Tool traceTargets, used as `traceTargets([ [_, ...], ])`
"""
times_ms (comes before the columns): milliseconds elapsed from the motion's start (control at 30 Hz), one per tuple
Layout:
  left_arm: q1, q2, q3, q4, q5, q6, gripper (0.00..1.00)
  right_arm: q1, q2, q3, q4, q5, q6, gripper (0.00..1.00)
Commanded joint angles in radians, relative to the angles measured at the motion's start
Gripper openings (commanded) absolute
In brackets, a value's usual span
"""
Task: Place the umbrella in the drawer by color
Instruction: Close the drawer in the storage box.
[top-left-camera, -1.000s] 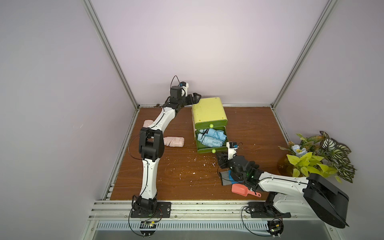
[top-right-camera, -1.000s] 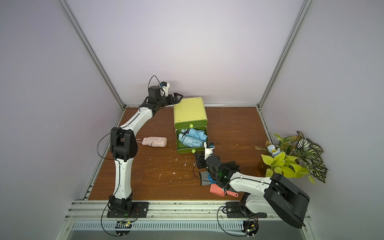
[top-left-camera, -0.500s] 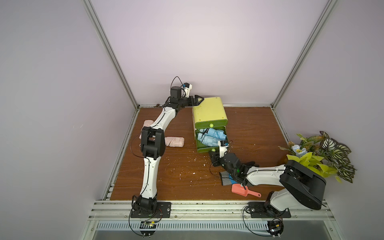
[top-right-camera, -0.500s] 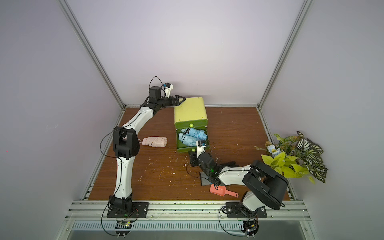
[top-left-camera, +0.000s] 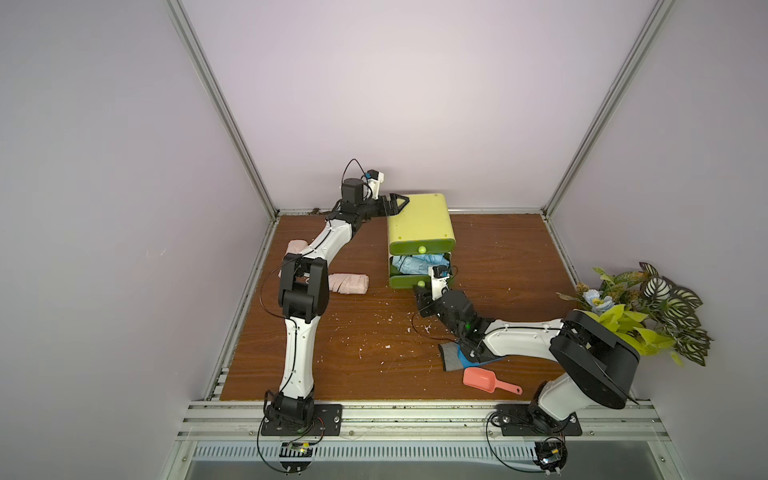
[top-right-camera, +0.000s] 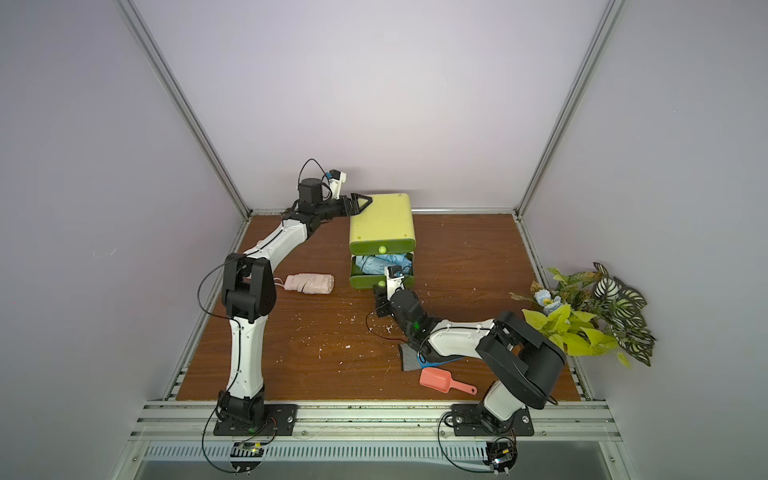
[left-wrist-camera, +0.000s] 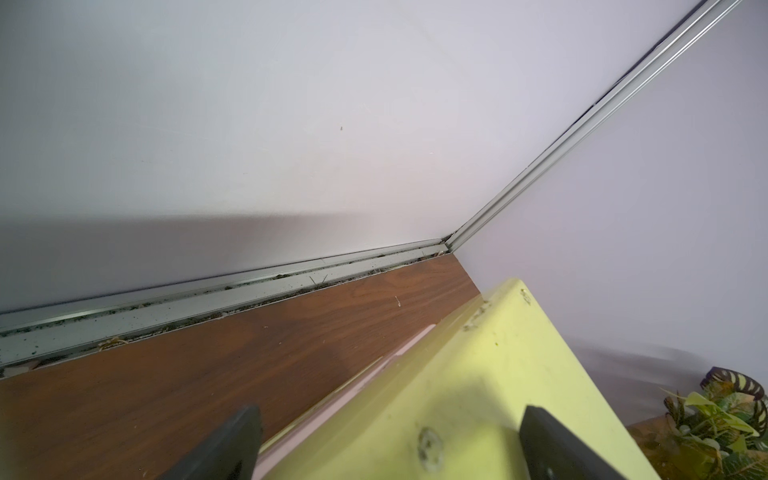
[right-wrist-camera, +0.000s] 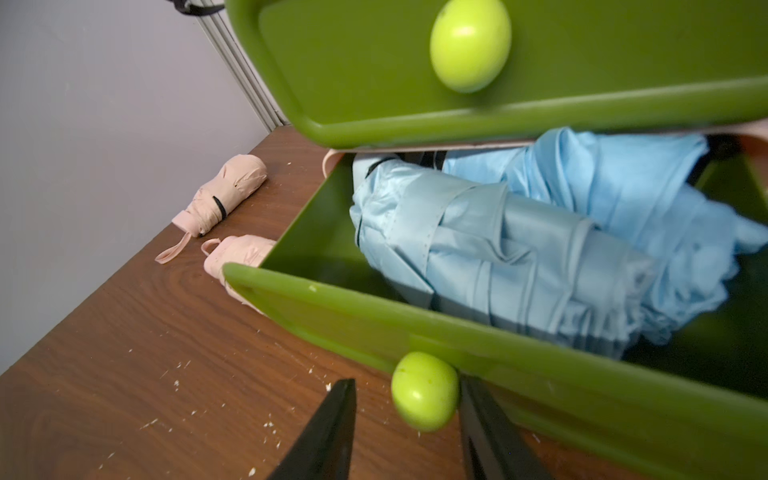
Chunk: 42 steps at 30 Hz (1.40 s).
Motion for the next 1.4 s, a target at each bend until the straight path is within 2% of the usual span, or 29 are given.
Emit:
traceTargets([
  [0,-0.038,-0.011,-0.031,-0.052,0.076,-0.030,0.99,-0.046,0.021,0.075,0.136,0.019,-0.060,0.48],
  [167,-0.042,-0.014,-0.040,-0.045,0.098,-0.063,0.99,-0.086,0.109,0.114,0.207,-0.065,-0.116,0.48],
  [400,-0.066,-0.055,-0.092,-0.012,0.121,-0.095,0.99,-0.107,0.181,0.156,0.316,-0.097,-0.166,0.50],
  [667,-0.076,-0.141,-0.227,0.166,0.157,-0.204,0.99,-0.120,0.256,0.191,0.314,-0.097,-0.205,0.54],
  [867,-0.070,-0.149,-0.232,0.159,0.139,-0.216,0.99,-0.121,0.145,0.103,0.291,-0.165,-0.183,0.59],
  [1000,-0.051,-0.146,-0.229,0.154,0.116,-0.225,0.99,-0.121,-0.002,0.029,0.164,-0.221,-0.135,0.60],
  [1233,-0.024,-0.168,-0.250,0.124,0.068,-0.208,0.99,-0.120,-0.183,-0.132,0.059,-0.222,-0.008,0.60],
  [1367,-0.019,-0.245,-0.284,0.038,-0.006,-0.126,0.99,-0.121,-0.266,-0.211,0.031,-0.194,0.056,0.61],
])
